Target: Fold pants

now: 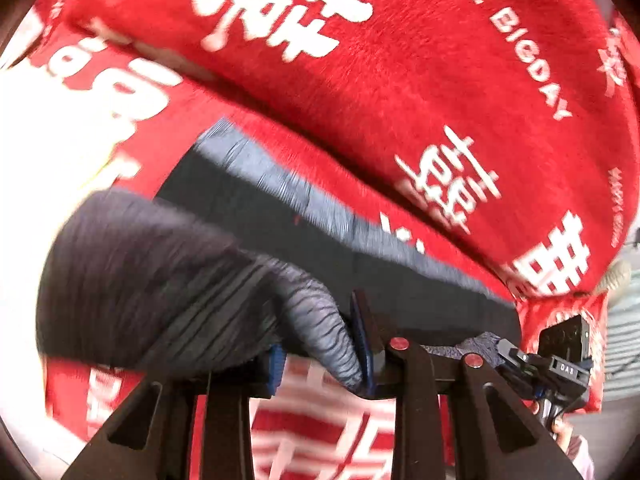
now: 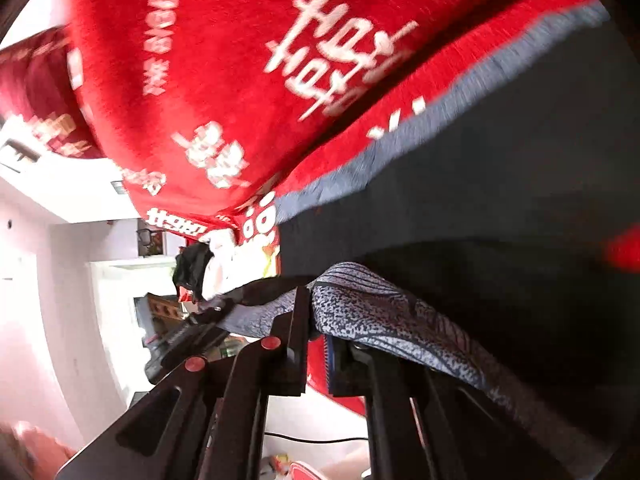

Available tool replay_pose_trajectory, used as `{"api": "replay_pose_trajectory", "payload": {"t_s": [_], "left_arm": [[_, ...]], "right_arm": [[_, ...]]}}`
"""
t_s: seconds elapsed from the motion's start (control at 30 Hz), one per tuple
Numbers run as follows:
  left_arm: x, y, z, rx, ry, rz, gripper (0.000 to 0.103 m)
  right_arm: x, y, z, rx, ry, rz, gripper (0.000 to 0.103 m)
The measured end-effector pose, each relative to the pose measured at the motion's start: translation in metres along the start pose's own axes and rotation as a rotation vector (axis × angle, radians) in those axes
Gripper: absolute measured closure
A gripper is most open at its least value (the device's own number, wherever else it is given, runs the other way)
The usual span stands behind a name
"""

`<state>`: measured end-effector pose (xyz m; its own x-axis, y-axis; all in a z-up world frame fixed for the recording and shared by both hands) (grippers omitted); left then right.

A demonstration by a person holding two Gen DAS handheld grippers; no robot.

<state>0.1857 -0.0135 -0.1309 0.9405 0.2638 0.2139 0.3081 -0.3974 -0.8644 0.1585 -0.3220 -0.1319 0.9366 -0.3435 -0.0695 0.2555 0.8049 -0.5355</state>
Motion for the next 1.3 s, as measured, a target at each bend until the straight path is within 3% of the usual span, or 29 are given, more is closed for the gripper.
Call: {"api": "replay_pose_trajectory", "payload": {"t_s": [0.1,0.2,0.33,0.37,0.43,0.47,0.5,0.57,0.63,0.7,0.83,0.87,0.9,1.03,1.07,1.1,1.17,1.3], "left_arm": [[0.036,0.057,-0.001,0.094,0.077,0.002,0.072],[0.053,0.116,0.013,0.183,0.102,0.065,0.072],[0.061,0.121,0.015,0.187,0.047,0.056,0.072],[0.059,0.113,0.012,0.195,0.051,0.057,0.072],[0.052,0.084,0.004,0.25,0.092,0.031,0.055],[0.05,0.073,0.003,0.292,0.112,0.003,0.023],[0.047,0.057,0.003,0.343,0.136,-0.042,0.005],[0.042,0.035,0.0,0.389,0.184,-0.108,0.004],[0.042,0.042,0.011,0.42,0.207,-0.079,0.004],[0.044,0.065,0.027,0.466,0.177,-0.019,0.004],[0.043,0.113,0.049,0.555,0.165,0.024,0.002],[0.043,0.115,0.049,0.556,0.171,0.002,0.0],[0.041,0.115,0.048,0.558,0.179,-0.009,0.0],[0.025,0.096,0.025,0.564,0.235,0.015,0.0],[0.016,0.09,0.013,0.555,0.259,0.022,0.0],[0.006,0.086,0.003,0.541,0.276,0.031,0.0],[-0.018,0.082,-0.018,0.508,0.303,0.061,0.0],[-0.069,0.091,-0.07,0.383,0.364,0.145,0.0]], "right_arm": [[0.057,0.032,-0.021,-0.069,0.011,0.072,0.093],[0.09,0.066,-0.051,-0.14,0.024,0.134,0.093],[0.108,0.085,-0.072,-0.16,0.053,0.126,0.093],[0.103,0.081,-0.071,-0.153,0.057,0.135,0.087],[0.095,0.07,-0.051,-0.141,-0.004,0.135,0.049],[0.09,0.063,-0.037,-0.141,-0.06,0.13,0.017],[0.083,0.055,-0.02,-0.162,-0.127,0.116,0.01],[0.069,0.047,0.011,-0.195,-0.256,0.11,0.012],[0.056,0.053,0.031,-0.225,-0.35,0.133,0.024],[0.048,0.071,0.034,-0.287,-0.432,0.177,0.056],[0.064,0.124,0.002,-0.508,-0.478,0.251,0.058],[0.073,0.128,-0.008,-0.573,-0.476,0.242,0.064],[0.08,0.127,-0.01,-0.562,-0.462,0.225,0.074],[0.105,0.077,-0.012,-0.379,-0.248,0.091,0.07],[0.105,0.06,-0.011,-0.36,-0.225,0.056,0.064],[0.1,0.045,-0.008,-0.362,-0.219,0.027,0.049],[0.084,0.006,-0.01,-0.386,-0.214,-0.04,0.034],[0.034,-0.064,-0.044,-0.413,-0.154,-0.068,0.034]]}}
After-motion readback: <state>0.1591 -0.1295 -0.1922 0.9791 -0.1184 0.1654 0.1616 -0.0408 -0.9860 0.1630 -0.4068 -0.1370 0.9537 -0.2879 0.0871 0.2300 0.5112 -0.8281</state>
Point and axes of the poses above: each gripper's, at about its wrist camera, not at the fingertips, and y roughly the way its jaws point, z to its left, x to its top, the point moved 4 cm from there along y, roughly the way its jaws point, and after that the axes turned 1 degree about y, right-handed, at the moved point
